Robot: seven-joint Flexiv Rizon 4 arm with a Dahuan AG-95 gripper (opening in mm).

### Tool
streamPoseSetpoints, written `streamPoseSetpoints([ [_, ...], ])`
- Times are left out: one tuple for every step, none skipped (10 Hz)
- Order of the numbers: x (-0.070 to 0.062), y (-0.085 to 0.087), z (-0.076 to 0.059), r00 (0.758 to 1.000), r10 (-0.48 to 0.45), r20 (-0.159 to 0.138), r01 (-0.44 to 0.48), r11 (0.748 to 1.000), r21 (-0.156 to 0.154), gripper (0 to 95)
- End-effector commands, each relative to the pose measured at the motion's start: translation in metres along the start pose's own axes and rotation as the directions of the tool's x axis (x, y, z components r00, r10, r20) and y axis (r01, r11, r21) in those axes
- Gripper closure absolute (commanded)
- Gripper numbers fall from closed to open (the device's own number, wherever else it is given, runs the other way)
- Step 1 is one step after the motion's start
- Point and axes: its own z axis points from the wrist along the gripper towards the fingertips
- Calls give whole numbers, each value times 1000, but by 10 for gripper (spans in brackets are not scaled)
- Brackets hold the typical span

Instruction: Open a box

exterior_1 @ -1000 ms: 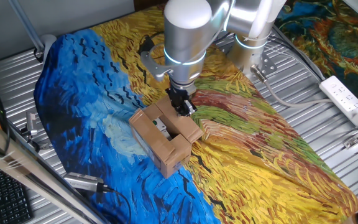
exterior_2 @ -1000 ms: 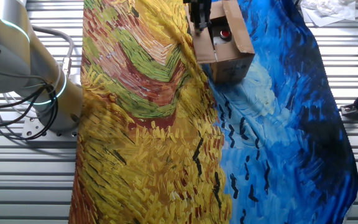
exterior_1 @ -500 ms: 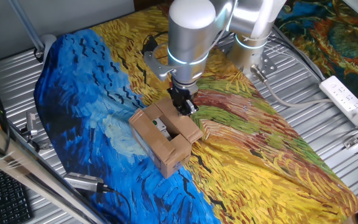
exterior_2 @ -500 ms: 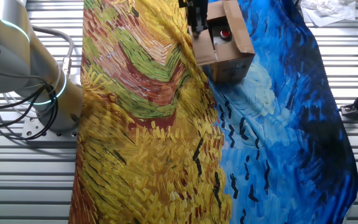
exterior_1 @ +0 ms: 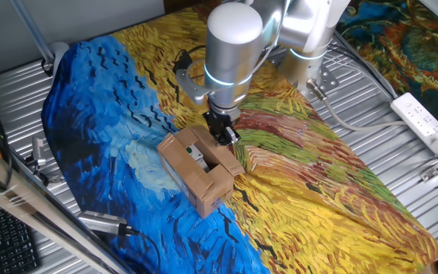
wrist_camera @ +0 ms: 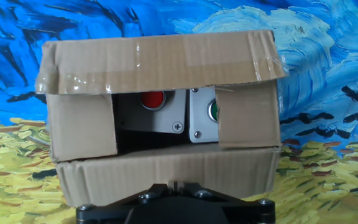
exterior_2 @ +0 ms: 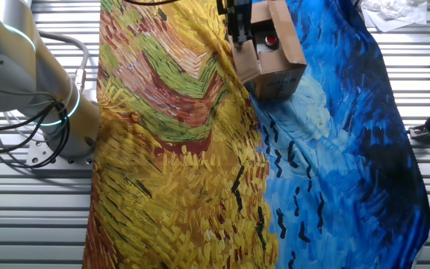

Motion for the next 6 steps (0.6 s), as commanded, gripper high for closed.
streamPoseSetpoints([
  [-3, 0, 1, 1000, -1, 5, 1, 1000, 1, 950],
  [-9, 0, 2, 1000, -2, 7, 1, 1000, 1, 950],
  [-13, 1, 1, 1000, 0, 6, 0, 1000, 1, 950],
  [-17, 2, 1, 1000, 0, 6, 0, 1000, 1, 950],
  [-19, 2, 1, 1000, 0, 6, 0, 1000, 1, 950],
  [-20, 2, 3, 1000, 0, 9, 0, 1000, 1, 950],
])
